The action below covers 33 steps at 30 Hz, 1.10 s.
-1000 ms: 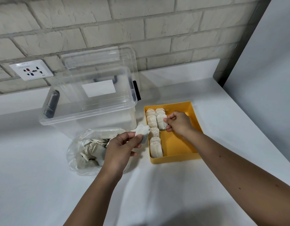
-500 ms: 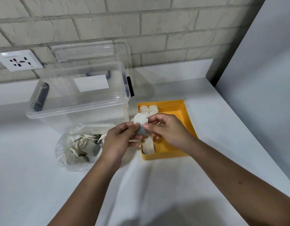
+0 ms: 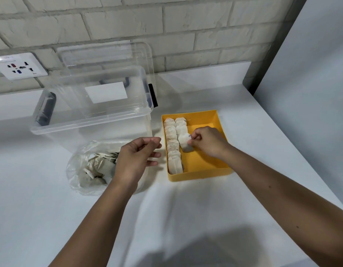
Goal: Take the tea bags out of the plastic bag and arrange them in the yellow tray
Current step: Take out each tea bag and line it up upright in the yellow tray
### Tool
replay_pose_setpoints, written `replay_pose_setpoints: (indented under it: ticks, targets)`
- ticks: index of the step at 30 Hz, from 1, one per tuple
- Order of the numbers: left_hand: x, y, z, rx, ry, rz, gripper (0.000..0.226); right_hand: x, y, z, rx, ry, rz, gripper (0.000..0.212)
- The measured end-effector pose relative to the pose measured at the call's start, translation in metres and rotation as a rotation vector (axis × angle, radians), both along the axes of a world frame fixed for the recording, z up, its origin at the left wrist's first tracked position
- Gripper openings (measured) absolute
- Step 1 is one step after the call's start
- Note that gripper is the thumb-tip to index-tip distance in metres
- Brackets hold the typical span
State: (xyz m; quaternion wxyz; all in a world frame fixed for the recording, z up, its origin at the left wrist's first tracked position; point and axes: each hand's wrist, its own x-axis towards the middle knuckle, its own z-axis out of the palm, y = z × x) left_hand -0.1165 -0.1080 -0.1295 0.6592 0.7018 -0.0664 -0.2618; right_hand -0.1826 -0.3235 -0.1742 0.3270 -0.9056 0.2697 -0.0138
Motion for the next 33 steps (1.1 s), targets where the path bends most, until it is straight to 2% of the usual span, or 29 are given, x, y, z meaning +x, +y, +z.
replay_pose_setpoints:
  ticks: [5, 11, 16, 18, 21, 25, 31, 33]
  targets:
    - [0.002, 0.002, -0.001, -0.001, 0.003, -0.006, 0.012, 0.017, -0.001, -0.015, 0.041, -0.038, -0.117, 0.013]
    - [0.005, 0.010, 0.001, -0.009, 0.001, -0.005, 0.013, 0.023, 0.001, -0.021, 0.025, -0.019, -0.147, 0.017]
    - [0.018, 0.036, 0.015, -0.032, -0.025, 0.045, 0.012, 0.016, 0.011, 0.005, -0.094, -0.136, -0.174, 0.045]
    - [0.027, 0.051, 0.022, -0.037, -0.036, 0.090, 0.013, 0.015, 0.023, 0.022, -0.077, -0.244, -0.141, 0.042]
    - [0.039, 0.074, 0.029, -0.035, -0.060, 0.157, 0.012, 0.017, 0.054, 0.046, 0.141, -0.369, -0.051, 0.029]
    - [0.046, 0.093, 0.025, -0.043, -0.051, 0.201, 0.014, 0.020, 0.100, 0.060, 0.365, -0.429, 0.074, 0.014]
    - [0.042, 0.103, 0.004, -0.001, -0.060, 0.199, 0.007, 0.026, 0.145, 0.044, 0.335, -0.373, 0.215, 0.014]
    - [0.041, 0.104, -0.004, 0.070, -0.117, 0.174, 0.007, 0.026, 0.151, 0.037, 0.277, -0.316, 0.249, 0.014]
